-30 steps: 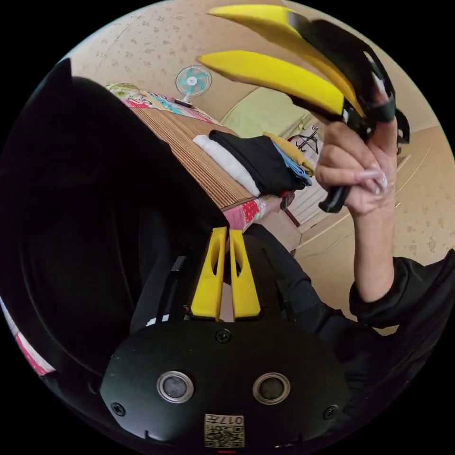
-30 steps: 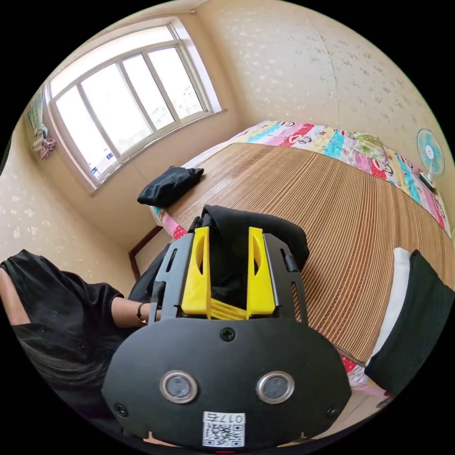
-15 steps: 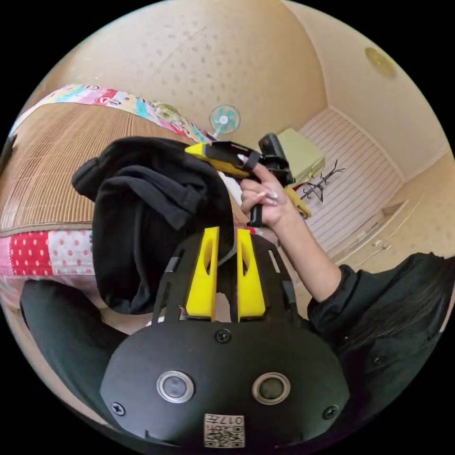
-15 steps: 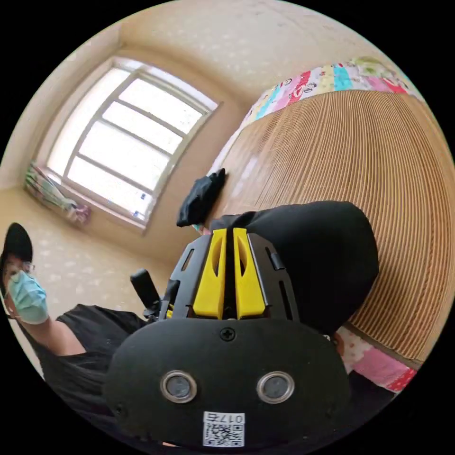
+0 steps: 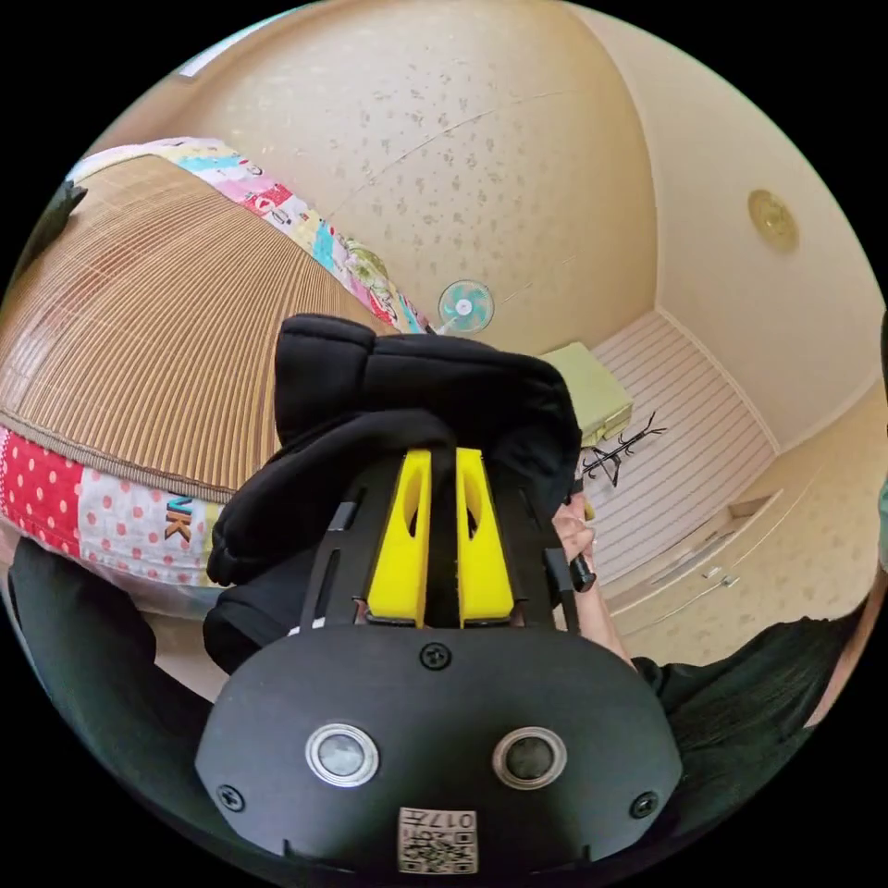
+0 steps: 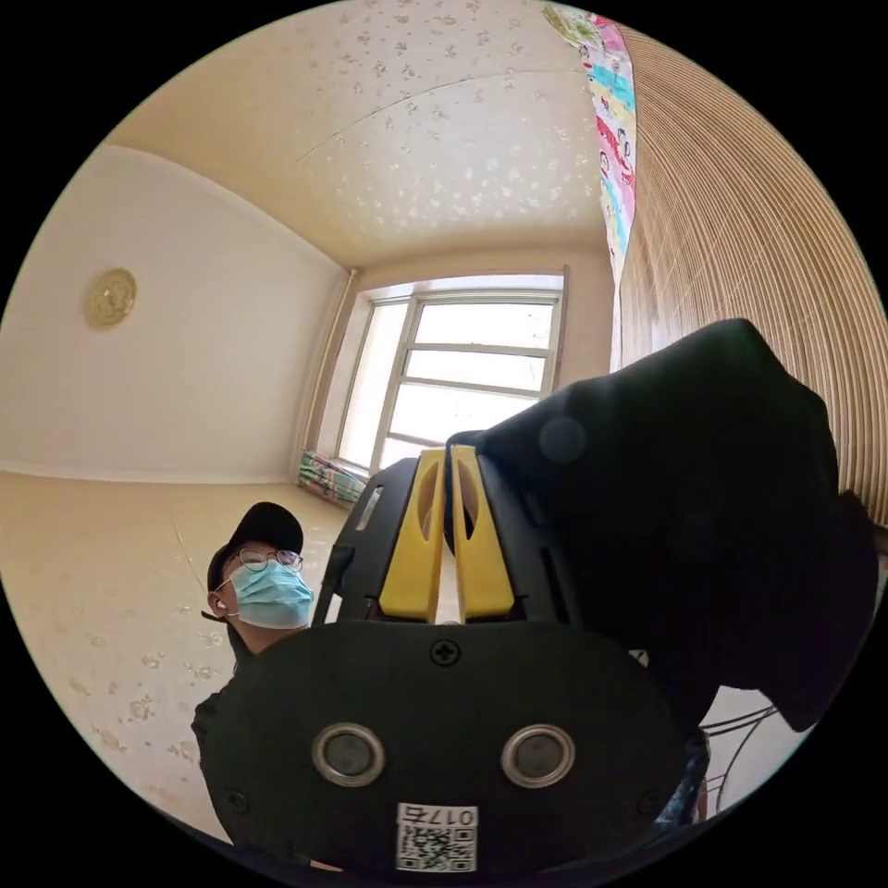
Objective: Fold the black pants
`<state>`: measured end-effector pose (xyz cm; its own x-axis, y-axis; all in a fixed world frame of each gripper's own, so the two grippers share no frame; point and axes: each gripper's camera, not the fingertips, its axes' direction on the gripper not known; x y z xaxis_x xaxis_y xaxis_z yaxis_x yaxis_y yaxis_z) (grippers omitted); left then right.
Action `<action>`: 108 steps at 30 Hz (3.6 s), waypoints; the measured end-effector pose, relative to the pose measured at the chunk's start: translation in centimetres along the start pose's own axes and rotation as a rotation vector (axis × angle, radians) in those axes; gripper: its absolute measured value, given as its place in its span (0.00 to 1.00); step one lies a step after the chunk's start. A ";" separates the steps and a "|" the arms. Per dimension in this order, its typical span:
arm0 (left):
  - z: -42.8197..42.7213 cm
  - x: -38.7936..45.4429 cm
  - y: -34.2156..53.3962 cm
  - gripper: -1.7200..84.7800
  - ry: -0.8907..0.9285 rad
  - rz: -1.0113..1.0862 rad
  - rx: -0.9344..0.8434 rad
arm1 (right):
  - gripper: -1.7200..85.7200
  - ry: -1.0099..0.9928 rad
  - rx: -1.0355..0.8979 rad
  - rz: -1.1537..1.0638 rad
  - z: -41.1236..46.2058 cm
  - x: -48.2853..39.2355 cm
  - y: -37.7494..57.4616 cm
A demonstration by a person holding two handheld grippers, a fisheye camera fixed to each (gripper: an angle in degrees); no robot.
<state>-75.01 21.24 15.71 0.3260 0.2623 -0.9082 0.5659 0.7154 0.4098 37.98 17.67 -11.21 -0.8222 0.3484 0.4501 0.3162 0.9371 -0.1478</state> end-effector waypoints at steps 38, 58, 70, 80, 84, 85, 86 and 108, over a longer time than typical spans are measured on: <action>1.7 -19.8 -9.8 0.12 -0.613 -0.129 -0.147 | 0.16 0.693 -0.344 -0.120 19.1 18.9 -8.0; 1.6 -10.0 -2.3 0.06 -0.374 0.193 -0.080 | 0.11 0.712 -0.183 -0.102 12.6 15.1 -3.2; -1.7 -10.3 -2.0 0.13 -0.544 0.085 0.004 | 0.20 0.819 -0.293 -0.096 20.9 18.3 0.1; 3.0 -13.3 -1.8 0.06 -0.587 -0.048 -0.260 | 0.08 0.956 -0.300 -0.002 24.9 19.6 0.7; -2.9 -11.8 -2.8 0.04 -0.346 -0.043 -0.139 | 0.06 0.739 -0.215 -0.124 22.6 13.4 1.1; -5.9 -10.9 -3.0 0.03 -0.283 -0.026 -0.072 | 0.06 0.735 -0.199 -0.174 21.3 10.9 1.6; -8.7 -10.0 -3.1 0.03 -0.297 -0.004 -0.038 | 0.06 0.769 -0.195 -0.215 20.0 9.0 2.2; -0.7 3.0 3.7 0.08 -0.526 0.228 -0.182 | 0.07 1.219 -0.038 -0.311 8.4 -3.3 6.6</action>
<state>-72.50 25.16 14.47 0.7811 0.0995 -0.6164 0.3145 0.7901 0.5261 38.84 22.87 -21.03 0.1000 -0.1512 0.9834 0.2177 0.9678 0.1267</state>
